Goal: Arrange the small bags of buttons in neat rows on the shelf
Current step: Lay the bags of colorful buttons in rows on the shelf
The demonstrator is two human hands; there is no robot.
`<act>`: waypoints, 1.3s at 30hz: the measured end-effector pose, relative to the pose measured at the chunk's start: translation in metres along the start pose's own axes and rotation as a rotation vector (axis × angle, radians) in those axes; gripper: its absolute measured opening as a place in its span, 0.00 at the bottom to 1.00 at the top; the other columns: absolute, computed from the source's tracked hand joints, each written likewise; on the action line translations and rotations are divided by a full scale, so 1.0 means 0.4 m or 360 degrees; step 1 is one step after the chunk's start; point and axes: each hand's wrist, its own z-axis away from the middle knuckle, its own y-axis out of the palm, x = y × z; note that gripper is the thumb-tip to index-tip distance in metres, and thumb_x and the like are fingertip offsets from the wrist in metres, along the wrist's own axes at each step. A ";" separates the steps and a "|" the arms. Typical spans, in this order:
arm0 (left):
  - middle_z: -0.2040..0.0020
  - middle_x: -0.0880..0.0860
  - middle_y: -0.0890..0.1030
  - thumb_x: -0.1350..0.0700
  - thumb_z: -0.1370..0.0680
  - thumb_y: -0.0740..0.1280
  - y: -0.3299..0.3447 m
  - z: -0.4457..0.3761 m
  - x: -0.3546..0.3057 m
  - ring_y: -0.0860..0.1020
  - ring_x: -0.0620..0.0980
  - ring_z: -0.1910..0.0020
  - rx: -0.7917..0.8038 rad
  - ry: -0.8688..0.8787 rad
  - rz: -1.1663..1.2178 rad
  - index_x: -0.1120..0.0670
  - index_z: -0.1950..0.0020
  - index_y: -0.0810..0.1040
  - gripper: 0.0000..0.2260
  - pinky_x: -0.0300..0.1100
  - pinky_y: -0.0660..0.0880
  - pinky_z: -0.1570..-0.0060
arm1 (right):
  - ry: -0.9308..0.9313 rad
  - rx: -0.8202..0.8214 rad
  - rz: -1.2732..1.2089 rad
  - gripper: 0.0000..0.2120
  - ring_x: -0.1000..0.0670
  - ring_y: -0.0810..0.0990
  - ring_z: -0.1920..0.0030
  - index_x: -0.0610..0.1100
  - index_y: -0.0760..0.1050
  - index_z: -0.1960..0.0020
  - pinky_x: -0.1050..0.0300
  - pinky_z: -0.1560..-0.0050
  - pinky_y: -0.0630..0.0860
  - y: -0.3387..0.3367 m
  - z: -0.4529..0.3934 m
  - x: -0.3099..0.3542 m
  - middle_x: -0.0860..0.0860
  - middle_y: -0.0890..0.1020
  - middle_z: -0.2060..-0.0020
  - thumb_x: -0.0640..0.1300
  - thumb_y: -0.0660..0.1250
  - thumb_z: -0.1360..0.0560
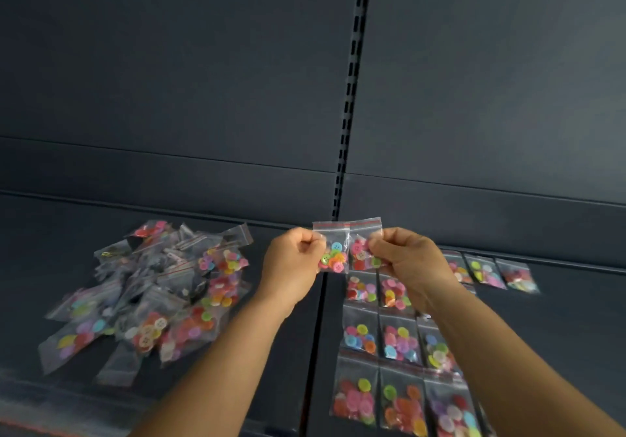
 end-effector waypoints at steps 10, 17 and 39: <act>0.60 0.50 0.83 0.56 0.23 0.66 0.328 0.091 -0.094 0.80 0.48 0.63 0.0220 0.0059 -0.0097 0.54 0.54 0.78 0.03 0.47 0.78 0.59 | -0.0041 -0.0395 0.0223 0.05 0.50 0.79 0.64 0.42 0.79 0.61 0.49 0.53 0.79 -0.370 0.039 -0.070 0.46 0.83 0.67 0.42 0.70 0.27; 0.56 0.48 0.80 0.56 0.22 0.65 0.513 0.125 -0.125 0.79 0.47 0.59 0.0330 0.0189 -0.0420 0.55 0.48 0.76 0.05 0.39 0.74 0.61 | -0.0031 -0.0567 0.0503 0.05 0.52 0.79 0.65 0.43 0.78 0.54 0.60 0.67 0.70 -0.538 0.051 -0.137 0.50 0.83 0.62 0.43 0.70 0.28; 0.33 0.49 0.73 0.54 0.18 0.58 0.586 0.161 -0.105 0.67 0.49 0.35 0.0657 0.0908 -0.1431 0.54 0.32 0.73 0.16 0.41 0.65 0.36 | -0.0574 -0.0067 0.1522 0.08 0.51 0.71 0.46 0.51 0.80 0.47 0.63 0.50 0.68 -0.574 0.088 -0.196 0.54 0.76 0.46 0.46 0.66 0.25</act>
